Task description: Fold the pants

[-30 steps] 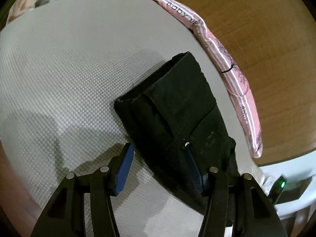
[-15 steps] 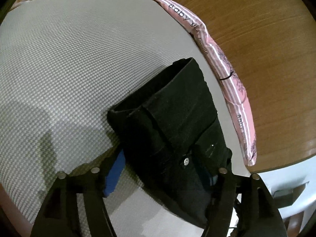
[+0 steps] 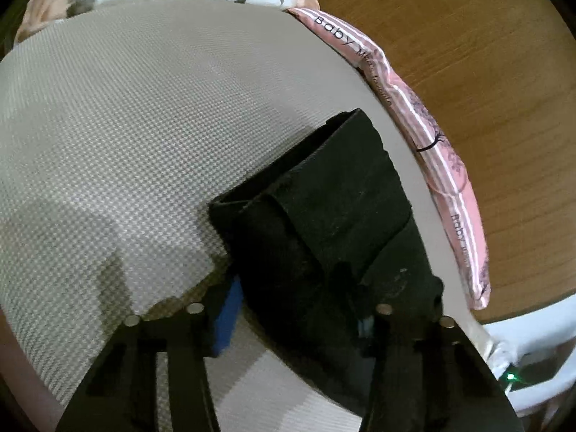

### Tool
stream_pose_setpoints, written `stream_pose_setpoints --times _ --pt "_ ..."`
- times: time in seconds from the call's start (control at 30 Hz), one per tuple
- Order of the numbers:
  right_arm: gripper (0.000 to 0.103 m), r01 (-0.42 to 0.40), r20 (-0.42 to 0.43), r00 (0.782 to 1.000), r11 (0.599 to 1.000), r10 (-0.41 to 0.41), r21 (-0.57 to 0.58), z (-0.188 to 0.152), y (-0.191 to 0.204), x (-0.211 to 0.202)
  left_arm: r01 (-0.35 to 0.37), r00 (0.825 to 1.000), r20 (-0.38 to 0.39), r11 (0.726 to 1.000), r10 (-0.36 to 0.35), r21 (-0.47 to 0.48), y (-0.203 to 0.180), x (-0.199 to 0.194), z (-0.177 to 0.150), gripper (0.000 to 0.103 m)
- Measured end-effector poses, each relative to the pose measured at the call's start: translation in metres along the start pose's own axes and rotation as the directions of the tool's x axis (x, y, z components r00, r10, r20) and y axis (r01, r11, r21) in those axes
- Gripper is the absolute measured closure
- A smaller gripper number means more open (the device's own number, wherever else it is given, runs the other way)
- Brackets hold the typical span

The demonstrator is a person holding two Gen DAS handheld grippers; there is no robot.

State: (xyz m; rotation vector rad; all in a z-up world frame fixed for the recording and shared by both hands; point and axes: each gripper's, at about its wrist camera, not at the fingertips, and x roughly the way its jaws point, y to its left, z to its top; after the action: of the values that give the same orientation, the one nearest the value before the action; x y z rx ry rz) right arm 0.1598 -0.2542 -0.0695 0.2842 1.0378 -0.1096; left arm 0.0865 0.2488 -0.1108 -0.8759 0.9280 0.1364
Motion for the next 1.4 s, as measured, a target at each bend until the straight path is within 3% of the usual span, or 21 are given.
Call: stream_pose_setpoints --times 0.17,0.5,0.67,0.8,1.0,1.17,1.4 --pt "0.051 -0.030 0.000 1.000 0.999 0.030 0.038 -0.008 -0.003 -0.009 0.008 1.000 -0.003 1.000 -0.008 -0.013 0.002 -0.004 0.000 0.065" --pt "0.049 -0.068 -0.009 0.998 0.995 0.069 0.067 -0.026 -0.010 -0.019 0.149 0.989 0.002 0.987 -0.150 -0.054 0.003 -0.017 0.003 0.065" --pt "0.049 -0.082 -0.011 0.996 0.994 0.083 0.077 -0.028 -0.010 -0.019 0.168 0.983 -0.071 0.985 -0.169 -0.027 0.007 -0.006 0.009 0.054" --pt "0.048 -0.094 -0.019 0.995 0.993 0.096 0.076 -0.031 -0.007 -0.019 0.178 0.975 -0.116 0.977 -0.191 -0.115 0.021 0.002 0.011 0.053" --pt "0.048 -0.108 -0.023 0.994 0.991 0.110 0.077 -0.033 -0.005 -0.019 0.211 0.972 -0.082 0.970 -0.221 -0.119 0.029 -0.002 0.005 0.051" --pt "0.048 -0.119 -0.017 0.993 0.989 0.120 0.085 -0.033 -0.006 -0.019 0.205 0.973 -0.089 0.975 -0.212 -0.089 0.021 0.002 0.009 0.044" --pt "0.048 -0.129 -0.010 0.991 0.987 0.130 0.100 -0.035 -0.008 -0.022 0.176 0.982 -0.059 0.980 -0.182 -0.092 0.010 0.009 0.017 0.043"
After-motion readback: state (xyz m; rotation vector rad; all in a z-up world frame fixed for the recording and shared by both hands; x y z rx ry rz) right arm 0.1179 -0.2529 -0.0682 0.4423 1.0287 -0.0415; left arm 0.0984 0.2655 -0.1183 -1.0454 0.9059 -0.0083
